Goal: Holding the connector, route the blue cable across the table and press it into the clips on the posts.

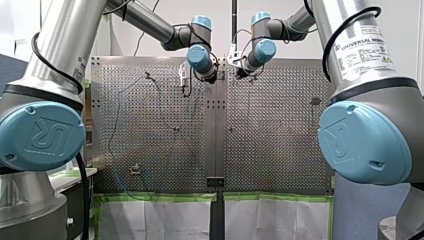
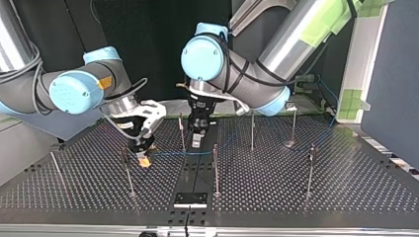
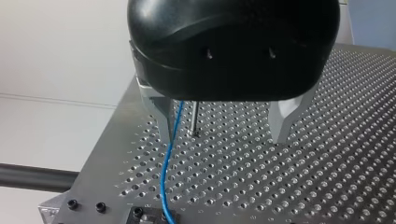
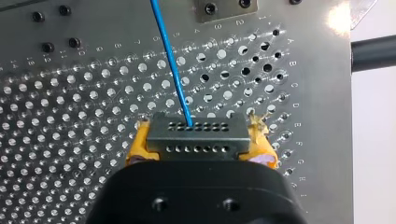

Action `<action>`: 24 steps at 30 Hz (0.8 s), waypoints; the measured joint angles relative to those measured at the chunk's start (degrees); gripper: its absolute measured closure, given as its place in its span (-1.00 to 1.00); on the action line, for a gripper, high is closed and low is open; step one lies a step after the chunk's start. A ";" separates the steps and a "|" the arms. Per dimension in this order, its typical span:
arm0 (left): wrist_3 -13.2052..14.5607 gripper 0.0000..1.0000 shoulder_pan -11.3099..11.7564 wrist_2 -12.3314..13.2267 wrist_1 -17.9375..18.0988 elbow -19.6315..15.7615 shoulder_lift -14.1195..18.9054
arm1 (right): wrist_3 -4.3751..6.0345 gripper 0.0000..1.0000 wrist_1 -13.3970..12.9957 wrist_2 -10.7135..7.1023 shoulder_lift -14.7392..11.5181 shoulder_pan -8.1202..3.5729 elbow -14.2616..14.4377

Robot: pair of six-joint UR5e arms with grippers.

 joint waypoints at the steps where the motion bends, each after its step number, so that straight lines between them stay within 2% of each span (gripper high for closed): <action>1: 0.14 -1.00 0.02 -0.14 -0.13 0.55 -0.43 | -0.02 1.00 0.00 0.00 0.00 0.00 0.00; 10: 0.71 -1.00 0.60 -1.52 -0.04 4.64 -1.42 | -0.09 1.00 -0.05 -0.08 0.02 0.00 0.01; 16: 0.87 -1.00 0.66 -1.03 -0.01 6.17 -1.80 | -0.03 1.00 -0.08 -0.14 0.05 -0.03 0.00; 24: 1.67 -1.00 0.37 -1.10 -1.72 9.19 -5.71 | 0.00 1.00 -0.09 -0.18 0.00 0.11 0.01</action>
